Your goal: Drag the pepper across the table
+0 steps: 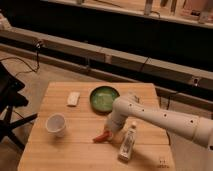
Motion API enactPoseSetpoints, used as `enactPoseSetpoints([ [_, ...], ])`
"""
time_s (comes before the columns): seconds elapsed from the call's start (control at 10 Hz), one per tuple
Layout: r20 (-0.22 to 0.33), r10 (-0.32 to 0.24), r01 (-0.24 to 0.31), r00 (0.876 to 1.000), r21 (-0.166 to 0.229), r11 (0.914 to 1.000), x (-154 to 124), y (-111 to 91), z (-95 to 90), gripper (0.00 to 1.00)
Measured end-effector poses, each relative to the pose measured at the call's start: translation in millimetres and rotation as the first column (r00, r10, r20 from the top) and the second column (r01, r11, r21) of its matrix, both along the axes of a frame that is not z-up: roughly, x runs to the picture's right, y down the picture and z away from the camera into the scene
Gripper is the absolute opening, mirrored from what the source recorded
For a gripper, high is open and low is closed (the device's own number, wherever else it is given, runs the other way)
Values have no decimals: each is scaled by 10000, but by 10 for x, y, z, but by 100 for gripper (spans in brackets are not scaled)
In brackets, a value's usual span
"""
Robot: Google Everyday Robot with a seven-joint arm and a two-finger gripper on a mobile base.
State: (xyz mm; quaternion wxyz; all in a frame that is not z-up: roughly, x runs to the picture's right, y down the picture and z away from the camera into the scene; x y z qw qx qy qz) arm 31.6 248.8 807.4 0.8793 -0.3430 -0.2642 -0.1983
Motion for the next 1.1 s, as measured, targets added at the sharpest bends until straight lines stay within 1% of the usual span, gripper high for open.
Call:
enactPoseSetpoints([
  [0.3, -53, 148, -147, 9999, 48, 9999, 127, -52, 8, 2],
  [0.4, -17, 149, -149, 9999, 56, 9999, 117, -61, 19, 2],
  [0.6, -24, 269, -269, 9996, 109, 9996, 186, -69, 42, 2],
  [0.8, -1, 392, -392, 9992, 217, 9990, 238, -162, 38, 2],
  [0.9, -15, 368, -367, 9993, 209, 9991, 273, -160, 35, 2],
  [1.1, 43, 307, -308, 9995, 235, 9992, 254, -147, 67, 2],
])
